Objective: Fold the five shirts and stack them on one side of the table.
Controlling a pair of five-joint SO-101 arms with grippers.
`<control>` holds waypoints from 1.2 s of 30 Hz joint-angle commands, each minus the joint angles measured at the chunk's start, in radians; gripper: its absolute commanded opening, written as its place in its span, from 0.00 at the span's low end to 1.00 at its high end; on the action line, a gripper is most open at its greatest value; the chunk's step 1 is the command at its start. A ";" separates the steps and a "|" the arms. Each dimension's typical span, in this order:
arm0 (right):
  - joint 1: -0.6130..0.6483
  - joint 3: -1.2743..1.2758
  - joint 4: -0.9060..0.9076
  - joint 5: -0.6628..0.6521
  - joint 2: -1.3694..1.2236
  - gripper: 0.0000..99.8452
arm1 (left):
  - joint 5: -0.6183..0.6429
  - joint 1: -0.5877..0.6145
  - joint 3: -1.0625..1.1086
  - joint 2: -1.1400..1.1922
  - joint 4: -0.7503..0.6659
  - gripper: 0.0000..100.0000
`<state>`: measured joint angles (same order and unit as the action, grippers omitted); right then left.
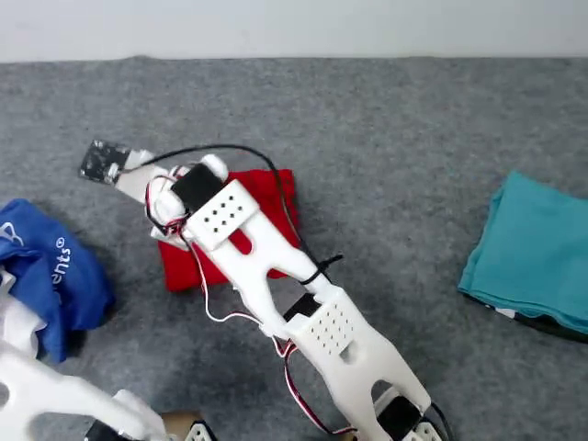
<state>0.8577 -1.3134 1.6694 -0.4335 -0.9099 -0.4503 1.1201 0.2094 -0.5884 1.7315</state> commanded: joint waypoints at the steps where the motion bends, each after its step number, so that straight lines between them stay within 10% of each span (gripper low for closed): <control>1: -0.094 -0.038 0.036 -0.006 0.073 0.01 | -0.011 0.008 -0.005 -0.026 0.020 0.01; 23: -0.410 0.040 -0.355 -0.006 -0.220 0.01 | -0.015 0.006 0.059 -0.032 0.020 0.01; 36: -0.463 -0.057 -0.208 -0.006 -0.223 0.01 | -0.014 0.003 0.090 -0.028 0.009 0.01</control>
<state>0.3759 -1.2919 1.4362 -0.4319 -1.2152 -0.4565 1.1231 0.3015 -0.5961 1.7331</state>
